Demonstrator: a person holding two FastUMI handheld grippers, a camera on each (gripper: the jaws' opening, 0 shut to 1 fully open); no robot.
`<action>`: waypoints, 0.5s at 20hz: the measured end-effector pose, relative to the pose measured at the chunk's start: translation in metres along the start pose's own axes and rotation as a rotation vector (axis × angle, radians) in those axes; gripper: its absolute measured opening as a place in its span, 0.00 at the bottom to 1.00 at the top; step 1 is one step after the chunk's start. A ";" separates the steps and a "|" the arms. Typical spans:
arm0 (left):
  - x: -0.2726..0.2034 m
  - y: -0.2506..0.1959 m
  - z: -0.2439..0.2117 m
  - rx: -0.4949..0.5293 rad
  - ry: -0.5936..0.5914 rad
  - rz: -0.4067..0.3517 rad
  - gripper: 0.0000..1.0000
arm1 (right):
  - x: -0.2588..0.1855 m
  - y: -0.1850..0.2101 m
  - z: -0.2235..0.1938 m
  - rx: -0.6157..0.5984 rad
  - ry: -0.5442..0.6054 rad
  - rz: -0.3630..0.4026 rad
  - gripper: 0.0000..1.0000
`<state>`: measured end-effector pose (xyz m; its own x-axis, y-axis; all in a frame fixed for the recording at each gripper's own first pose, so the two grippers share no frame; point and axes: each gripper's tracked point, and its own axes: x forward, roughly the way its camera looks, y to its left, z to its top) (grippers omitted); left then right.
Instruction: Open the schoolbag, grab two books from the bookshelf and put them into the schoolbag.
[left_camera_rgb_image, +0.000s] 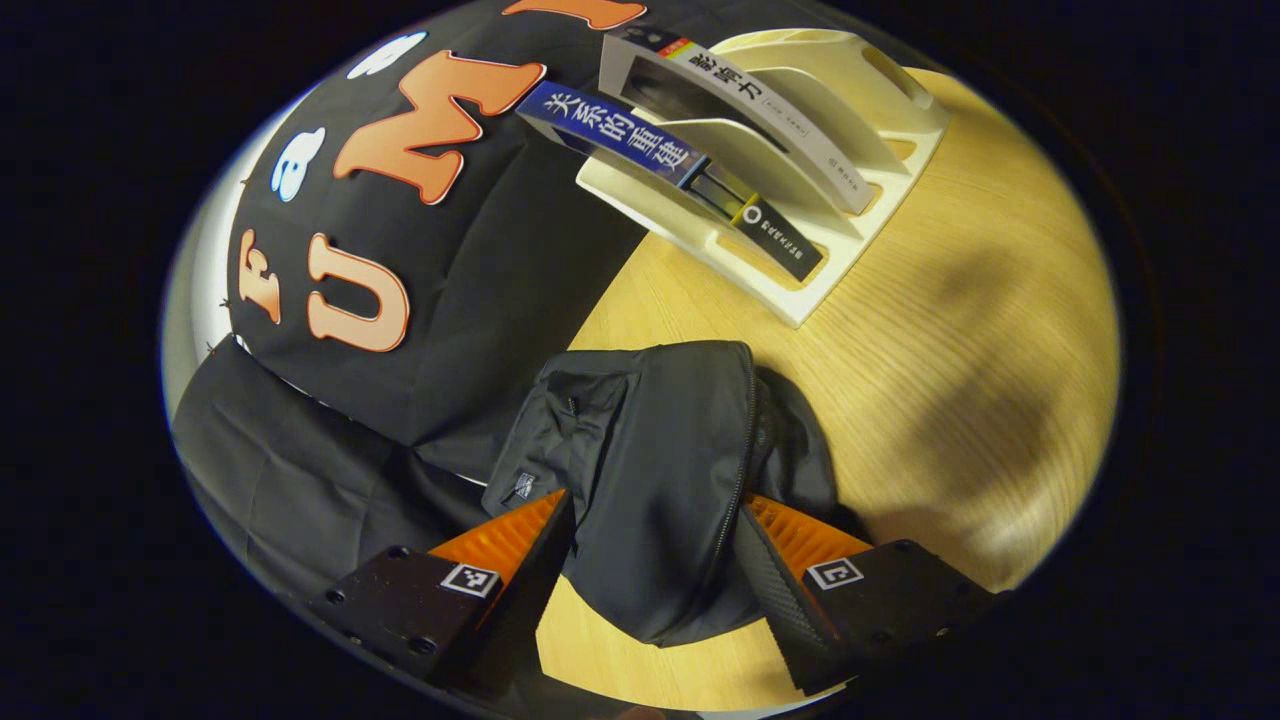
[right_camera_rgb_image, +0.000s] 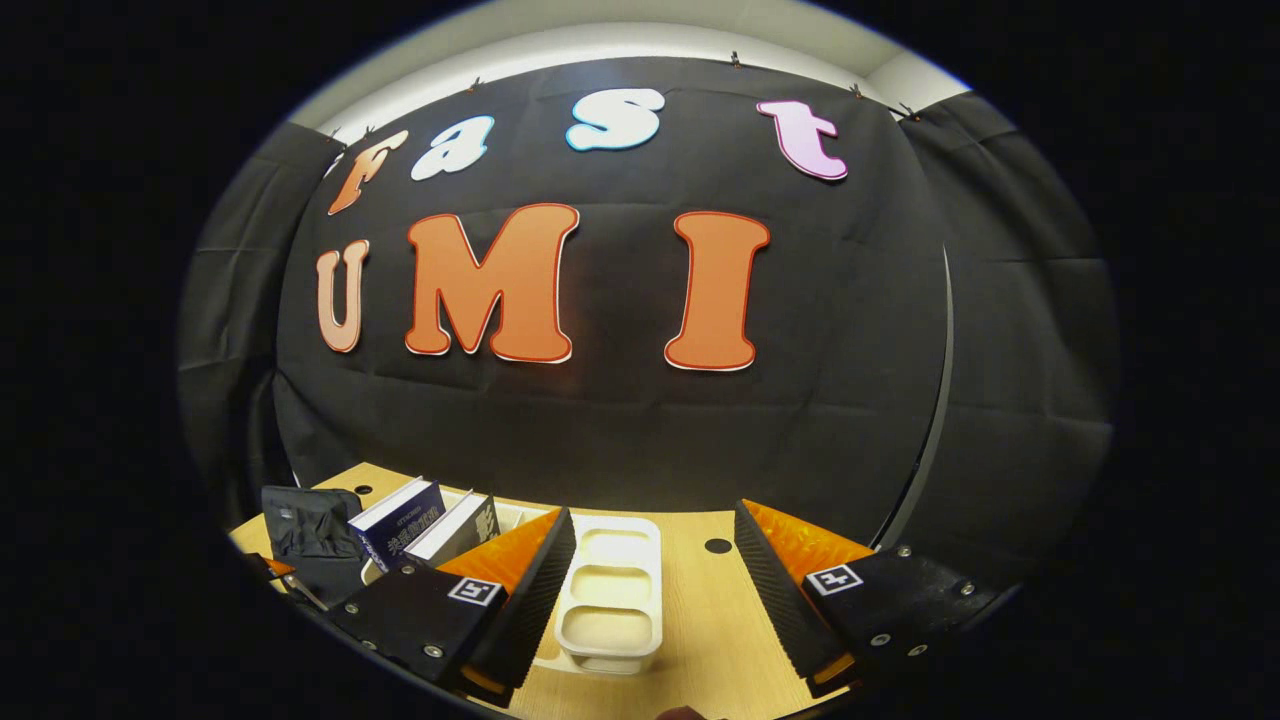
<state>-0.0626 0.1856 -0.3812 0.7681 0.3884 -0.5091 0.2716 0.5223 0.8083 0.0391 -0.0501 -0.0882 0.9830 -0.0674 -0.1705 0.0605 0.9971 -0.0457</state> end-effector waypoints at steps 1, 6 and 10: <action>0.005 0.004 0.001 0.005 0.002 0.004 0.95 | -0.001 -0.001 0.001 -0.003 -0.002 -0.002 0.94; 0.035 0.033 0.003 0.013 -0.004 0.008 0.82 | 0.000 -0.003 0.005 -0.010 -0.009 -0.014 0.94; 0.047 0.060 0.011 -0.037 -0.003 -0.046 0.62 | -0.001 0.000 0.009 -0.022 -0.008 -0.020 0.94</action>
<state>-0.0041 0.2266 -0.3532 0.7569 0.3609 -0.5448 0.2853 0.5676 0.7723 0.0397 -0.0501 -0.0795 0.9830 -0.0872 -0.1615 0.0766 0.9946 -0.0706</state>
